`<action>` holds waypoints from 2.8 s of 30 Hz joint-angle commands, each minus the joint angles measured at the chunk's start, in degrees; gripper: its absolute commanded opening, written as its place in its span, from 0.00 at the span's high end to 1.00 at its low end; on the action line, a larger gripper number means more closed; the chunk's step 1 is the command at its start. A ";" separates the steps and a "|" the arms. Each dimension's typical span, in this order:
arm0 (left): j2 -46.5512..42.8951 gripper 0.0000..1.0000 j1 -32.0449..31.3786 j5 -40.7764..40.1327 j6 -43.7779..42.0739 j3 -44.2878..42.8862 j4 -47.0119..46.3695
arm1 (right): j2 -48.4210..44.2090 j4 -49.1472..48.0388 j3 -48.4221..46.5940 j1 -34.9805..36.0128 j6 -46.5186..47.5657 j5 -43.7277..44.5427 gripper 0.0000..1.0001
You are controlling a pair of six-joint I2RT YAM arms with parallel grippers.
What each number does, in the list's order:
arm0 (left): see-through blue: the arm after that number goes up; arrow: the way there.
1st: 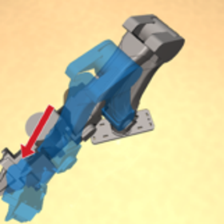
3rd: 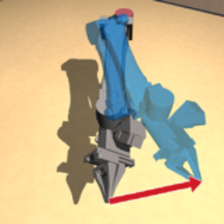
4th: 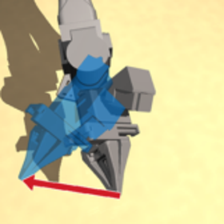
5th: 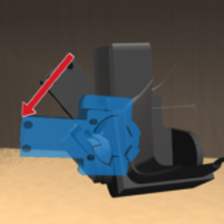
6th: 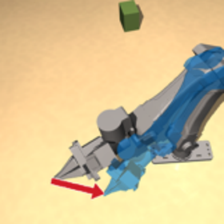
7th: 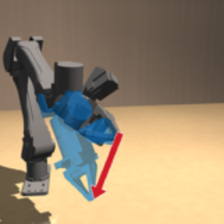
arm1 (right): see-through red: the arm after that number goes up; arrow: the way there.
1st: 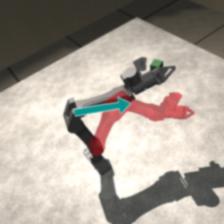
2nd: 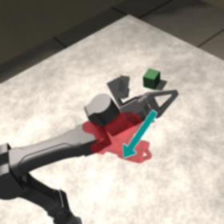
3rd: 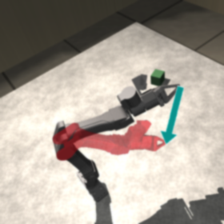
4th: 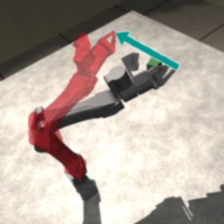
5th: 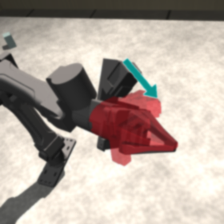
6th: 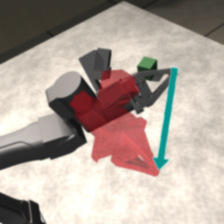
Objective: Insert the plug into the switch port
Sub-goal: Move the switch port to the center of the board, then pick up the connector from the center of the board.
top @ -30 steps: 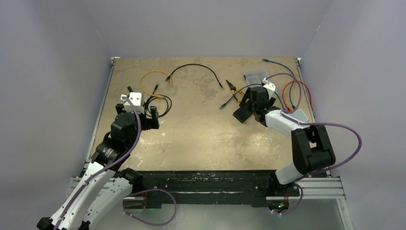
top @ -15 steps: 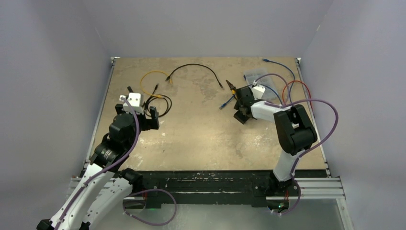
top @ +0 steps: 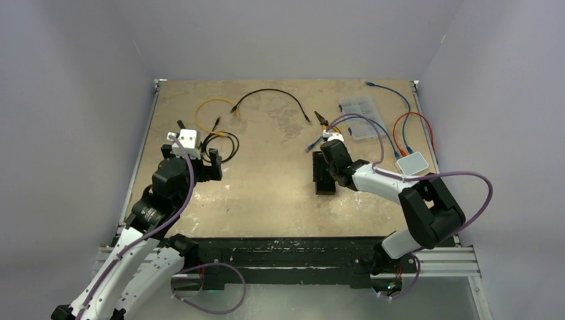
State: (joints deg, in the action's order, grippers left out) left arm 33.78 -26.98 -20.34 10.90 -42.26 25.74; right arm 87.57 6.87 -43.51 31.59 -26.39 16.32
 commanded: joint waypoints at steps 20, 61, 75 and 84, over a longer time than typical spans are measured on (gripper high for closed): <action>4.53 0.04 0.70 -0.67 -0.04 1.11 -2.21 | 14.25 -3.21 -16.03 8.57 36.28 -18.29 0.49; 76.76 0.71 24.25 0.66 13.97 -33.23 -17.06 | -15.24 -13.18 -5.31 8.57 19.88 -8.81 0.06; 80.87 0.70 26.89 8.20 16.40 -33.68 -19.49 | -12.81 -12.30 -5.97 8.57 20.15 -6.86 0.06; 73.57 0.61 28.41 6.05 18.86 -31.38 -22.44 | -12.38 -12.54 -6.24 8.57 19.89 -6.74 0.06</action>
State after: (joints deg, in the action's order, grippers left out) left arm 111.02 -0.36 -15.11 27.29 -73.14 7.33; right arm 74.74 -4.69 -48.73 40.12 -5.98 8.25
